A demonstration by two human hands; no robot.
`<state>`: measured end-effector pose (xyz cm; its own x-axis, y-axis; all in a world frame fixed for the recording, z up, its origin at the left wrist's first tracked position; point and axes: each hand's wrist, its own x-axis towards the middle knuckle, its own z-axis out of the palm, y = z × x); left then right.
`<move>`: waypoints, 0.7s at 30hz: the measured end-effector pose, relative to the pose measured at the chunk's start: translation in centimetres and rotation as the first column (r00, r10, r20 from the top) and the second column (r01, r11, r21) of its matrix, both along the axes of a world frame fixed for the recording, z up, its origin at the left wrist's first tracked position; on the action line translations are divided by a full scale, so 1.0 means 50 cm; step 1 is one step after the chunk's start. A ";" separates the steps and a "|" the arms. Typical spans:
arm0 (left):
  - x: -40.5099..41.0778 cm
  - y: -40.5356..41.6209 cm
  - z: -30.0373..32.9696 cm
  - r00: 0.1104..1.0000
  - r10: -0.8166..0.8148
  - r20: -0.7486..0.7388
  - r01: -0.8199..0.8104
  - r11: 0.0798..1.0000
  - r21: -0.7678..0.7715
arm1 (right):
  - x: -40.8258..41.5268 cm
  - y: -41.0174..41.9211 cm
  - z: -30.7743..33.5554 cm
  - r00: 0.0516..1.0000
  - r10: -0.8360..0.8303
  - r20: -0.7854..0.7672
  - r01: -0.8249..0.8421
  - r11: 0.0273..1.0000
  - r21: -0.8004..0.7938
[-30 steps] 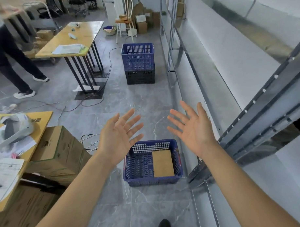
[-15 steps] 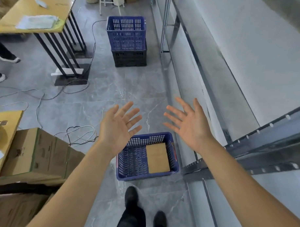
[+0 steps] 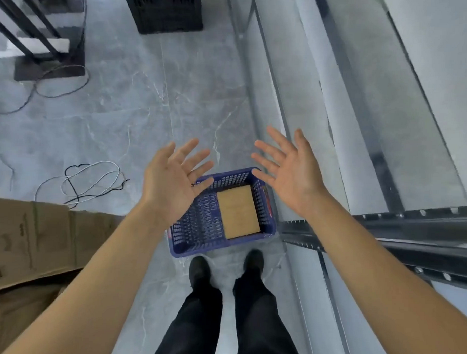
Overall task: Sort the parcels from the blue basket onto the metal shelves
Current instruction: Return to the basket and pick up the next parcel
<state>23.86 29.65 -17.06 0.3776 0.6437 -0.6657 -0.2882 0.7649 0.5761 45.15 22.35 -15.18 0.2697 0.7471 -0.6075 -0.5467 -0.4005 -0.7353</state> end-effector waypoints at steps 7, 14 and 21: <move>0.033 0.006 -0.253 0.995 0.062 -0.084 -0.071 0.990 -0.120 | 0.048 0.029 -0.266 0.999 0.011 -0.038 -0.014 0.995 -0.099; 0.071 0.011 -0.519 0.984 0.092 -0.155 -0.116 0.981 -0.153 | 0.093 0.037 -0.542 1.000 0.005 -0.020 -0.008 0.985 -0.174; 0.103 0.001 -0.812 0.981 0.040 -0.190 -0.076 0.980 -0.182 | 0.119 0.029 -0.809 0.999 0.007 0.039 0.003 0.965 -0.263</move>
